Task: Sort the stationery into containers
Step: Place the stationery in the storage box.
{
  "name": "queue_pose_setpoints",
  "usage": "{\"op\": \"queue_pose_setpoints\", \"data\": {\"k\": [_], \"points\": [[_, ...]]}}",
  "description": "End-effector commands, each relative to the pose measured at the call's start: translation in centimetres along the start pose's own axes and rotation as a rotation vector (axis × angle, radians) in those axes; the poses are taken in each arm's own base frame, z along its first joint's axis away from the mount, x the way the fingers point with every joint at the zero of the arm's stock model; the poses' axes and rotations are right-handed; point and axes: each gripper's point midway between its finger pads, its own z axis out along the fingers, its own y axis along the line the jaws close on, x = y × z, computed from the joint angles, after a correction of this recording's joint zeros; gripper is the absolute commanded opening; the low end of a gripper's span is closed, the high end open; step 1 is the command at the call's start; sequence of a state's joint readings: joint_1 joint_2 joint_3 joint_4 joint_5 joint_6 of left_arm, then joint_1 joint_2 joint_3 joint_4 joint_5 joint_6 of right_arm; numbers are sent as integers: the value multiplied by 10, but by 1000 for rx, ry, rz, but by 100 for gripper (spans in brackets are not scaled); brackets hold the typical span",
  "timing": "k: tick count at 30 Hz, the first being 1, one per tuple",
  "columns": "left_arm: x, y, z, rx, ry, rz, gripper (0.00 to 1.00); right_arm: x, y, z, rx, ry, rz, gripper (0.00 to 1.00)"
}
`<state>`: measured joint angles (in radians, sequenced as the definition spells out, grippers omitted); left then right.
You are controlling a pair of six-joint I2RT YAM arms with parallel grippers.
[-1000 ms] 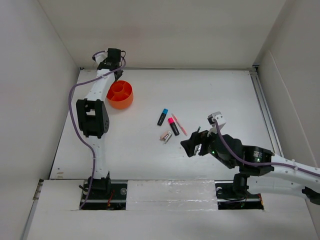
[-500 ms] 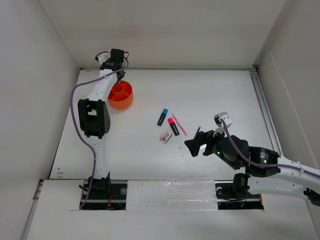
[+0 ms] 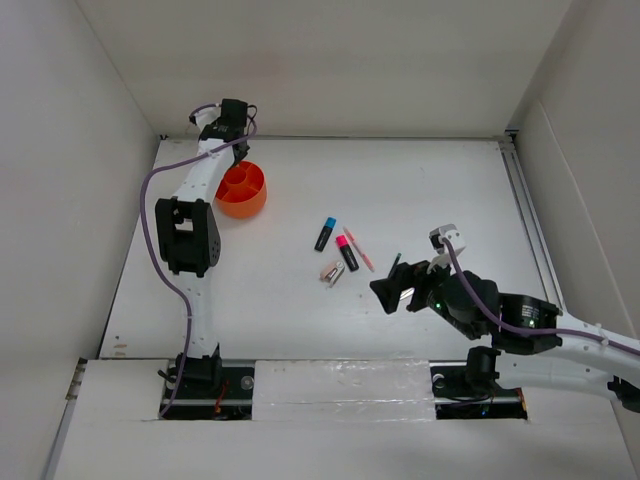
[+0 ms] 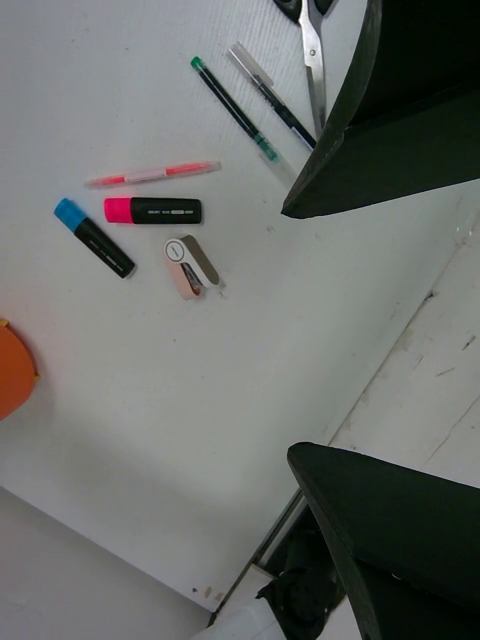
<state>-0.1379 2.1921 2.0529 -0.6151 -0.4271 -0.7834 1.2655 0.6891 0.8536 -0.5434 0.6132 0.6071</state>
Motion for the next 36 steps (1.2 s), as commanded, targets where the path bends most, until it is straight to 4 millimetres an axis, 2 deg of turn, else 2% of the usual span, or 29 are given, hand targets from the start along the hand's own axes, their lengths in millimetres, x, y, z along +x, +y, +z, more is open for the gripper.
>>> {"op": "queue_pose_setpoints", "data": {"k": [1, 9, 13, 16, 22, 29, 32, 34, 36], "points": [[-5, 7, -9, -21, -13, -12, 0, -9, 3, -4, -9, -29, 25, 100], [-6, 11, -12, -29, -19, -11, 0, -9, 3, -4, -9, -29, 25, 100], [-6, 11, -12, -29, -19, -11, 11, -9, 3, -4, -9, -29, 25, 100], [-9, 8, -16, -10, -21, -19, 14, -8, 5, -5, -17, -25, 23, 100], [-17, 4, -23, 10, -38, -33, 28, -8, 5, -5, -17, -25, 23, 100], [-23, 3, -30, 22, -49, -41, 30, -5, 3, -4, -12, -20, 17, 100], [-31, 0, -38, 40, -65, -45, 30, -5, 3, -4, -12, -19, 17, 100], [-43, -2, -49, 59, -93, -62, 34, -3, 3, -2, -8, -14, 12, 100], [-54, 0, -56, 52, -129, -66, 43, -3, 3, -2, -8, -14, 12, 100]]}}
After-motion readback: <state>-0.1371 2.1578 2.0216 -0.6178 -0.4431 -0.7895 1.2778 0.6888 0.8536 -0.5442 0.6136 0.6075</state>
